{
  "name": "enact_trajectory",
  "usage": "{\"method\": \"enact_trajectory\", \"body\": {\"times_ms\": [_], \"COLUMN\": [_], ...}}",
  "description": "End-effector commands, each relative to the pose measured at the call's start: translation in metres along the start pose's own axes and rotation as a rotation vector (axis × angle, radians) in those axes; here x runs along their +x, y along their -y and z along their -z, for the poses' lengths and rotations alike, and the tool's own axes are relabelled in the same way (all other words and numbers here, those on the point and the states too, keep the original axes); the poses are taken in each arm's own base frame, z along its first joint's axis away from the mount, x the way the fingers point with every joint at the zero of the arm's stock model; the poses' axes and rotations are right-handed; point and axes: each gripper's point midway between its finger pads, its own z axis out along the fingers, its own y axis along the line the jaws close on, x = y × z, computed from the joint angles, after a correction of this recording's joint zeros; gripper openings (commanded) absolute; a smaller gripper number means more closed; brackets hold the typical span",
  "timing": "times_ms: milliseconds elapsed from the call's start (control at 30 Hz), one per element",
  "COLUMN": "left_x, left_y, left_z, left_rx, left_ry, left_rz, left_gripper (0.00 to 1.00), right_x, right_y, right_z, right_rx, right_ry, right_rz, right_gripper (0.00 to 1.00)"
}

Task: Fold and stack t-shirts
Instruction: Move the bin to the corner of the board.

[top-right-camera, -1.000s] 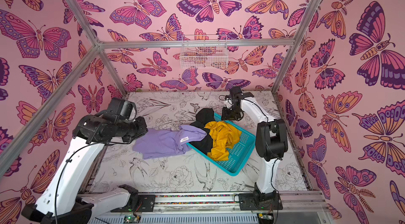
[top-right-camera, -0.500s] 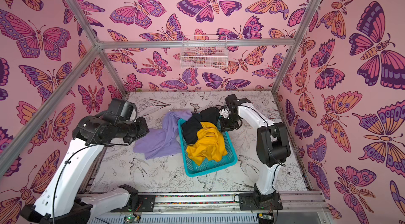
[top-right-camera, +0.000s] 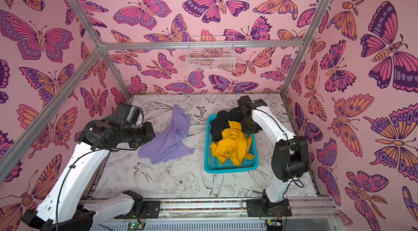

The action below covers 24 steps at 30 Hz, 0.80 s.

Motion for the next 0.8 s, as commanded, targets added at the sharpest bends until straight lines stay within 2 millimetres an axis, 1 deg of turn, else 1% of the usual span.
{"method": "enact_trajectory", "body": {"times_ms": [0,67,100,133,167,200,233,267,300,333,400,467,500,567,600,667,700,733,767], "left_x": [0.004,0.006,0.008,0.009,0.010,0.011,0.012,0.012,0.012,0.012,0.011,0.010,0.010,0.010,0.009,0.008,0.008,0.007,0.007], "left_y": [-0.003,-0.006,-0.007,-0.008,-0.009,-0.010,-0.010,-0.010,-0.010,-0.010,-0.009,-0.009,-0.009,-0.010,-0.011,-0.010,-0.009,-0.007,-0.004], "left_z": [-0.002,-0.003,-0.004,-0.004,-0.005,-0.006,-0.006,-0.006,-0.007,-0.006,-0.004,-0.003,-0.002,-0.002,-0.003,-0.005,-0.007,-0.009,-0.010], "left_rx": [-0.005,-0.007,-0.010,-0.008,-0.010,-0.008,-0.004,0.002,0.006,0.010,0.015,0.019,0.019,0.018,0.015,0.012,0.013,0.018,0.024], "left_ry": [-0.002,-0.005,-0.008,-0.006,-0.007,-0.007,-0.006,-0.005,-0.001,0.003,0.012,0.021,0.023,0.028,0.030,0.031,0.027,0.022,0.017], "left_rz": [-0.007,-0.002,0.002,0.004,0.012,0.016,0.020,0.022,0.024,0.027,0.031,0.033,0.033,0.033,0.035,0.036,0.037,0.038,0.040], "left_gripper": [0.00,0.00,0.00,0.00,0.00,0.00,0.00,0.00,0.01,0.01,0.01,0.01,0.01,0.01,0.00,0.00,0.00,0.00,0.00], "right_x": [0.007,0.012,0.014,0.016,0.017,0.016,0.013,0.009,0.003,-0.003,-0.014,-0.022,-0.026,-0.034,-0.038,-0.045,-0.047,-0.047,-0.046], "right_y": [0.088,0.117,0.131,0.142,0.151,0.155,0.156,0.156,0.152,0.149,0.143,0.136,0.130,0.110,0.093,0.050,0.025,-0.001,-0.025], "right_z": [-0.001,0.000,0.002,0.003,0.005,0.004,0.005,0.006,0.006,0.007,0.010,0.014,0.017,0.028,0.037,0.053,0.059,0.060,0.059], "right_rx": [0.367,0.453,0.491,0.518,0.536,0.532,0.523,0.513,0.480,0.454,0.400,0.345,0.308,0.209,0.138,-0.026,-0.120,-0.211,-0.302], "right_ry": [-0.014,-0.026,-0.032,-0.036,-0.040,-0.040,-0.025,-0.009,0.007,0.022,0.041,0.052,0.060,0.094,0.120,0.155,0.159,0.150,0.128], "right_rz": [-0.100,-0.159,-0.188,-0.217,-0.244,-0.258,-0.271,-0.281,-0.285,-0.294,-0.302,-0.307,-0.306,-0.298,-0.283,-0.230,-0.210,-0.195,-0.178], "right_gripper": [0.00,0.00,0.02,0.11,0.22,0.33,0.41,0.46,0.49,0.50,0.55,0.54,0.53,0.49,0.45,0.34,0.26,0.16,0.09]}}
